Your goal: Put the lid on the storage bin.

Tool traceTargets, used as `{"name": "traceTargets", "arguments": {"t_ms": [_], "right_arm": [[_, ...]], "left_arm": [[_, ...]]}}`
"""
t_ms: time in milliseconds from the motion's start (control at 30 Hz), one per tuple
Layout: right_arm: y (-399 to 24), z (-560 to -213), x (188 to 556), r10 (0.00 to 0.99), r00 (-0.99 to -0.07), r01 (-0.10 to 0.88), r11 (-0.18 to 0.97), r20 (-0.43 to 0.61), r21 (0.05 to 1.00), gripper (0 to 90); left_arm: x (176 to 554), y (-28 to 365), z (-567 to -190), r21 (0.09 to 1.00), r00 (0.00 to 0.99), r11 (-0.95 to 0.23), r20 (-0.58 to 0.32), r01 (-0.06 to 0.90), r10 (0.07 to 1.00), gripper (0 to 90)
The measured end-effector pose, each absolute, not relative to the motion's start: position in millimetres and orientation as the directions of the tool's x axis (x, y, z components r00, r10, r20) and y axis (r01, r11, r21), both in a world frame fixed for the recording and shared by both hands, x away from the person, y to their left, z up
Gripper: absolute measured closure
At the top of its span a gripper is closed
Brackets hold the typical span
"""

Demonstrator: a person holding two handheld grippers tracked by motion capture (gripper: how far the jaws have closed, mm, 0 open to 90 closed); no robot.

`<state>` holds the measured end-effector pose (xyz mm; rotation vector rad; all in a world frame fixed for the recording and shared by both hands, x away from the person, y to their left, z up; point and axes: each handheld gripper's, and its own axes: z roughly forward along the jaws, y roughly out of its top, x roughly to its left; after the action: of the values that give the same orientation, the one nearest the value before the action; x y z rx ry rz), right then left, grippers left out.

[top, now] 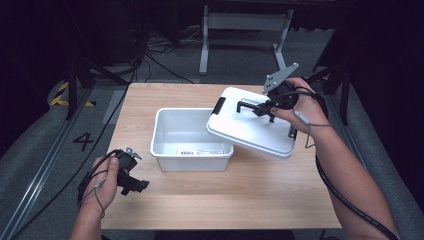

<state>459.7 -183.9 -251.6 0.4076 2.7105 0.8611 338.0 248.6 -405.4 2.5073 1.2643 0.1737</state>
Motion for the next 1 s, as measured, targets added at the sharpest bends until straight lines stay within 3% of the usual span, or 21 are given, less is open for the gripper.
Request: {"name": "traceTargets", "arguments": {"t_ms": [1000], "right_arm": [[-77.9, -267.5, 481.0, 0.143, -0.972, 0.005, 0.807, -0.188, 0.590, 84.7]], "left_arm": [[336.6, 255.5, -401.2, 0.363, 0.564, -0.513, -0.044, 0.778, 0.824, 18.3]]}}
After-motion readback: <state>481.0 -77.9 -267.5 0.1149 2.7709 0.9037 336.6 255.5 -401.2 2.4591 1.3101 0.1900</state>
